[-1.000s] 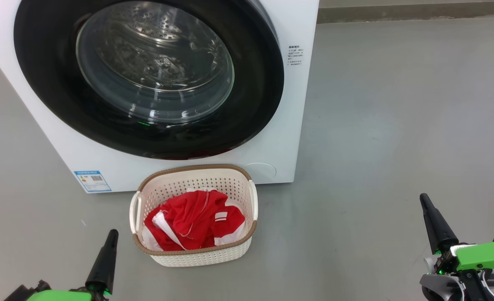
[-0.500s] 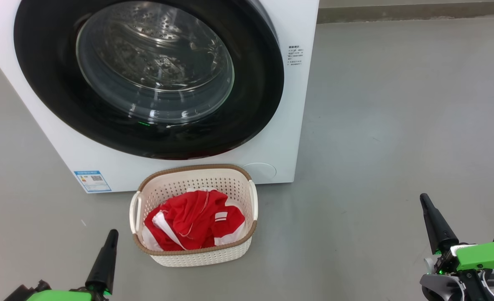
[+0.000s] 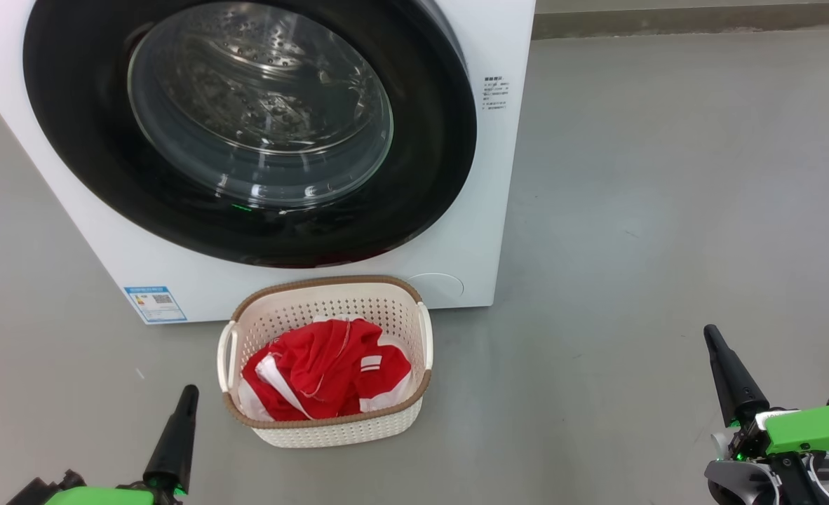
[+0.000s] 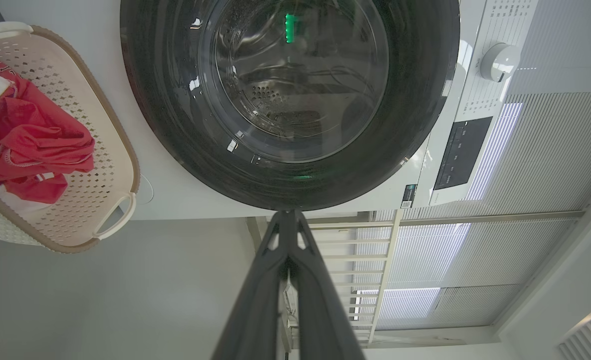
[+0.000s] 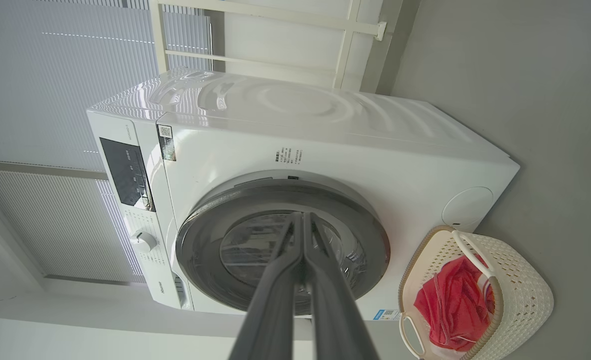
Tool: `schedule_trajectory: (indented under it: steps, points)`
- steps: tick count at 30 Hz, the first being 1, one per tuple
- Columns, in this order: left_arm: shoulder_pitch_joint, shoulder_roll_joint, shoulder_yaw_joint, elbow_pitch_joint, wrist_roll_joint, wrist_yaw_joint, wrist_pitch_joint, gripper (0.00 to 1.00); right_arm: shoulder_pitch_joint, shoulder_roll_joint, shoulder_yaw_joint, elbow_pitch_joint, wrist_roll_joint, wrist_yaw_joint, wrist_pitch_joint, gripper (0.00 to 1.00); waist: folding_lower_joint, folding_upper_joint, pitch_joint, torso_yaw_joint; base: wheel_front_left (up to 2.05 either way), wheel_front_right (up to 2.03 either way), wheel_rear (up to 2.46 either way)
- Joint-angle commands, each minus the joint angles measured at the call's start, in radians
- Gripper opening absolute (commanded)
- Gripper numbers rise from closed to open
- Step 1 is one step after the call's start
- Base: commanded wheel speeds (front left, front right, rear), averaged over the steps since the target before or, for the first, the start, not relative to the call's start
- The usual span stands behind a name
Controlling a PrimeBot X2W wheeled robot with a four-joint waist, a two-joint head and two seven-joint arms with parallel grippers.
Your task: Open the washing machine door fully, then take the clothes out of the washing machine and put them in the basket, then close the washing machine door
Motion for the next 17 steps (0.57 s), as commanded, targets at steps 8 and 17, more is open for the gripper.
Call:
schedule_trajectory:
  steps: [8, 17]
  points:
    - [-0.039, 0.011, 0.035, -0.021, -0.007, -0.007, 0.003, 0.00, -0.042, -0.005, 0.013, -0.025, -0.005, -0.001, 0.005, 0.00, 0.0000, 0.0000, 0.000, 0.000, 0.00, 0.00, 0.00]
    - [-0.039, 0.011, 0.035, -0.021, -0.007, -0.007, 0.003, 0.00, -0.042, -0.004, 0.012, -0.024, -0.006, -0.001, 0.005, 0.00, 0.0000, 0.0000, 0.000, 0.000, 0.00, 0.00, 0.00]
